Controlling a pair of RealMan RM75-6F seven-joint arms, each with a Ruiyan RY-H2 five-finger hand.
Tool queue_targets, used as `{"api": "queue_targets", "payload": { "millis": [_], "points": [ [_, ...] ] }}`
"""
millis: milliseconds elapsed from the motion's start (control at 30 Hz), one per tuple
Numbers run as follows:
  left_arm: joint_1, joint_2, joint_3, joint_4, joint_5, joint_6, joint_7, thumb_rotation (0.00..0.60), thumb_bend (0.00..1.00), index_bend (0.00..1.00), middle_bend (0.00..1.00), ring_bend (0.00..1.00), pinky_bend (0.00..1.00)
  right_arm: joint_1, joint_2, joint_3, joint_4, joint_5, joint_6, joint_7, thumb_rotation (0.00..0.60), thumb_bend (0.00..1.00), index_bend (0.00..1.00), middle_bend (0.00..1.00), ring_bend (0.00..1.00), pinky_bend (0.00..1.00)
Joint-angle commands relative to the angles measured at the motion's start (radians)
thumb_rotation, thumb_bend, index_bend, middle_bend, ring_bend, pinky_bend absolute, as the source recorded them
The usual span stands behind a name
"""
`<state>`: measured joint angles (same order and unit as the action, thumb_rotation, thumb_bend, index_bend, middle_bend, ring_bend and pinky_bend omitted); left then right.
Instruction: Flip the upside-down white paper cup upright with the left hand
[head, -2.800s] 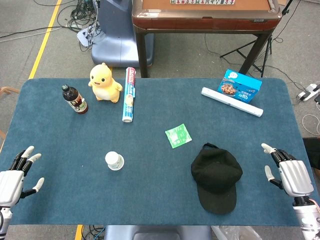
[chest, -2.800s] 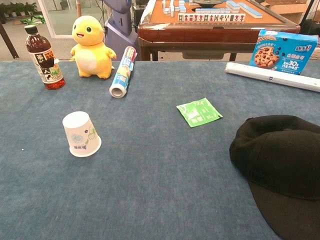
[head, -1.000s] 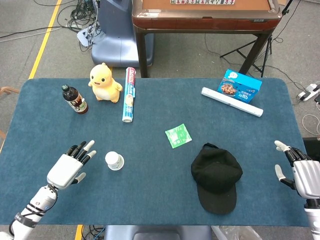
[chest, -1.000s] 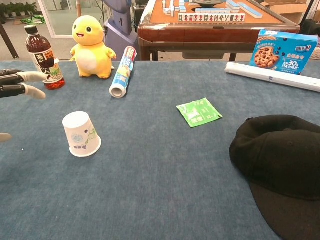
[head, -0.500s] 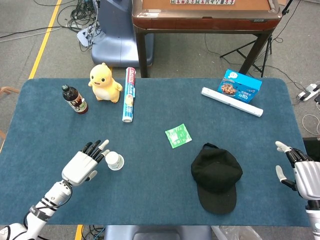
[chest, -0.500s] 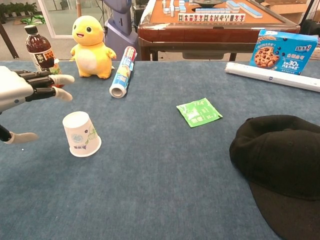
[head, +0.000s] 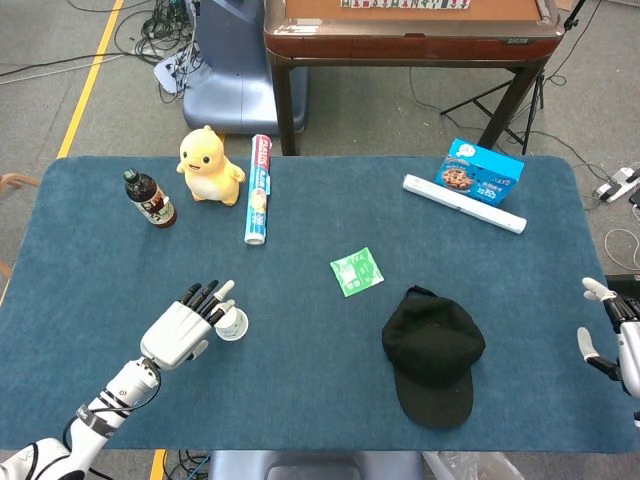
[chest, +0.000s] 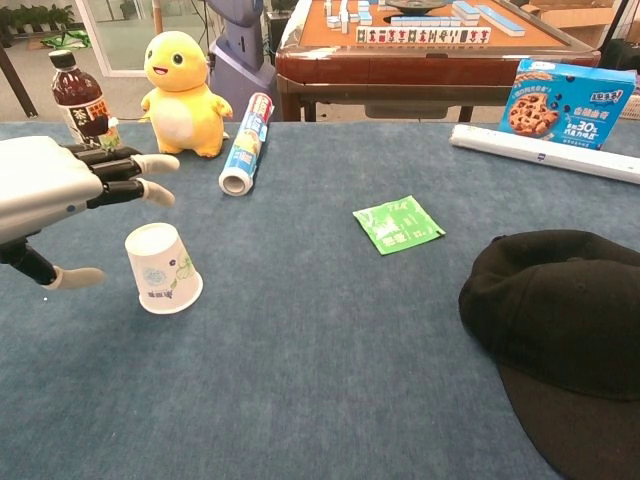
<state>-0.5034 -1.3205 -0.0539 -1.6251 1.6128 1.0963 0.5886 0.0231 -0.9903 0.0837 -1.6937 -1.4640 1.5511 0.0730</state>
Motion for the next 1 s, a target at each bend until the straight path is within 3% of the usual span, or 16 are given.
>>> {"api": "queue_targets", "payload": {
  "millis": [33, 500, 1000],
  "points": [
    [-0.006, -0.010, 0.002, 0.003, -0.004, -0.003, 0.007, 0.600, 0.22, 0.18, 0.00, 0.00, 0.15, -0.006, 0.012, 0.003, -0.011, 0.009, 0.000, -0.002, 0.600, 0.44, 0.20, 0.31, 0.28, 0.47],
    [-0.029, -0.068, 0.012, 0.057, 0.020, 0.019, 0.018, 0.600, 0.22, 0.21, 0.00, 0.00, 0.15, -0.020, 0.031, 0.012, -0.027, 0.019, 0.013, 0.005, 0.600, 0.44, 0.20, 0.31, 0.28, 0.47],
    [-0.043, -0.111, 0.022, 0.149, 0.045, 0.036, 0.144, 0.600, 0.22, 0.24, 0.00, 0.00, 0.15, -0.021, 0.031, 0.016, -0.030, 0.018, 0.009, 0.007, 0.600, 0.44, 0.20, 0.31, 0.28, 0.47]
  ]
}}
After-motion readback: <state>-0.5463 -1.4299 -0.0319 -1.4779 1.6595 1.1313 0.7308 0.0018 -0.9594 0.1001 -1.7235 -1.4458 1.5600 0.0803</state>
